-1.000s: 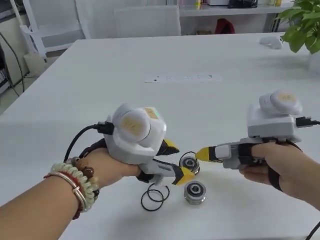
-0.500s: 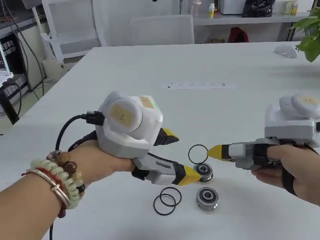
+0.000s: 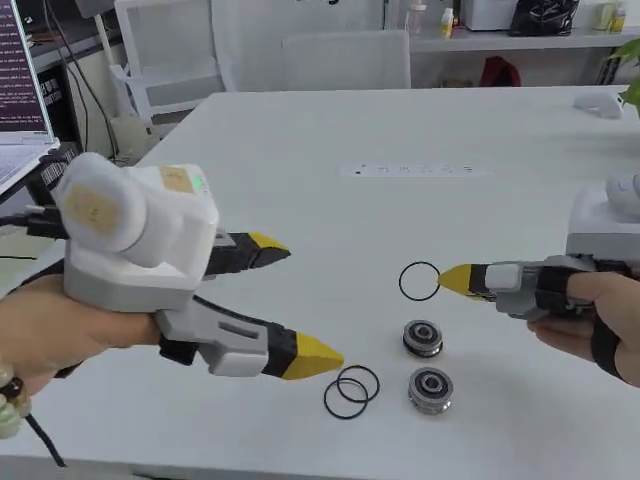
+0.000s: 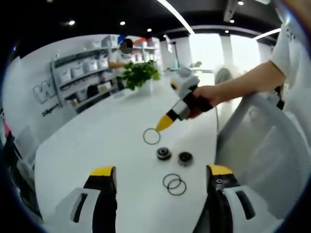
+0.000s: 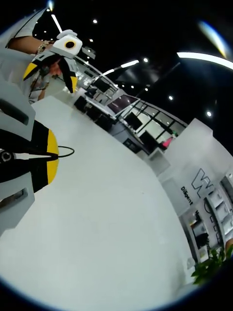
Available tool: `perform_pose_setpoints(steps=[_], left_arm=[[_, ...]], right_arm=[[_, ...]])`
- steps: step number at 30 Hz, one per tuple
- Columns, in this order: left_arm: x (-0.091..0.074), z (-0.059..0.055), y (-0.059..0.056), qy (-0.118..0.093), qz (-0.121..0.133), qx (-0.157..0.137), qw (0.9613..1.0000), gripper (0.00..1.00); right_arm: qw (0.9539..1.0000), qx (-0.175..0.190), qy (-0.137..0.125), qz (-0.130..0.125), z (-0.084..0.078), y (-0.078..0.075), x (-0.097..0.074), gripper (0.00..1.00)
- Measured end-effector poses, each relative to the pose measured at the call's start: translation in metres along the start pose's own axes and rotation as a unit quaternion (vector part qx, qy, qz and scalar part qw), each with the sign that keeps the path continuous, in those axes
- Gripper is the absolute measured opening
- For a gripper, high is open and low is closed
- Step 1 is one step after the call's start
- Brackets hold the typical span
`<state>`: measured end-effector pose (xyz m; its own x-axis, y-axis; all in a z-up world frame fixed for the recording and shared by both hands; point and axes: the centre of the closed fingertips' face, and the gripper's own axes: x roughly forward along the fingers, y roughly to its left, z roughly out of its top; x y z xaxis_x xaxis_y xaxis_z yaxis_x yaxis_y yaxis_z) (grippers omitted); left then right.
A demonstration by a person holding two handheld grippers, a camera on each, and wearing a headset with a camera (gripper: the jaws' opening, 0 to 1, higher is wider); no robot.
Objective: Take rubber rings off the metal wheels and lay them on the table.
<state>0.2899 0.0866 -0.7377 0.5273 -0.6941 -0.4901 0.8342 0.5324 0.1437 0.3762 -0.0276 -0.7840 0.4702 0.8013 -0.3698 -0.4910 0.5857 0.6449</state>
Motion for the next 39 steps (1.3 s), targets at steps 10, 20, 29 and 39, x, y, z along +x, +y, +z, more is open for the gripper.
perform_pose_setpoints(steps=[10, 20, 29, 39], left_arm=[[-0.032, -0.03, 0.002, 0.01, 0.053, -0.035, 0.9979, 0.83], [-0.03, -0.045, -0.001, 0.036, 0.069, -0.034, 0.9964, 0.82], [-0.024, -0.057, -0.004, 0.053, 0.071, -0.029, 0.9957, 0.81], [-0.027, -0.064, 0.002, 0.063, 0.089, -0.036, 0.9934, 0.79]], right_arm=[[0.9998, -0.009, -0.012, 0.014, 0.007, 0.015, -0.003, 0.0], [0.9986, -0.045, 0.01, 0.024, -0.003, 0.033, 0.001, 0.0], [0.9961, -0.076, 0.038, 0.024, -0.015, 0.039, 0.006, 0.0], [0.9911, -0.104, 0.079, 0.028, -0.037, 0.049, 0.02, 0.0]])
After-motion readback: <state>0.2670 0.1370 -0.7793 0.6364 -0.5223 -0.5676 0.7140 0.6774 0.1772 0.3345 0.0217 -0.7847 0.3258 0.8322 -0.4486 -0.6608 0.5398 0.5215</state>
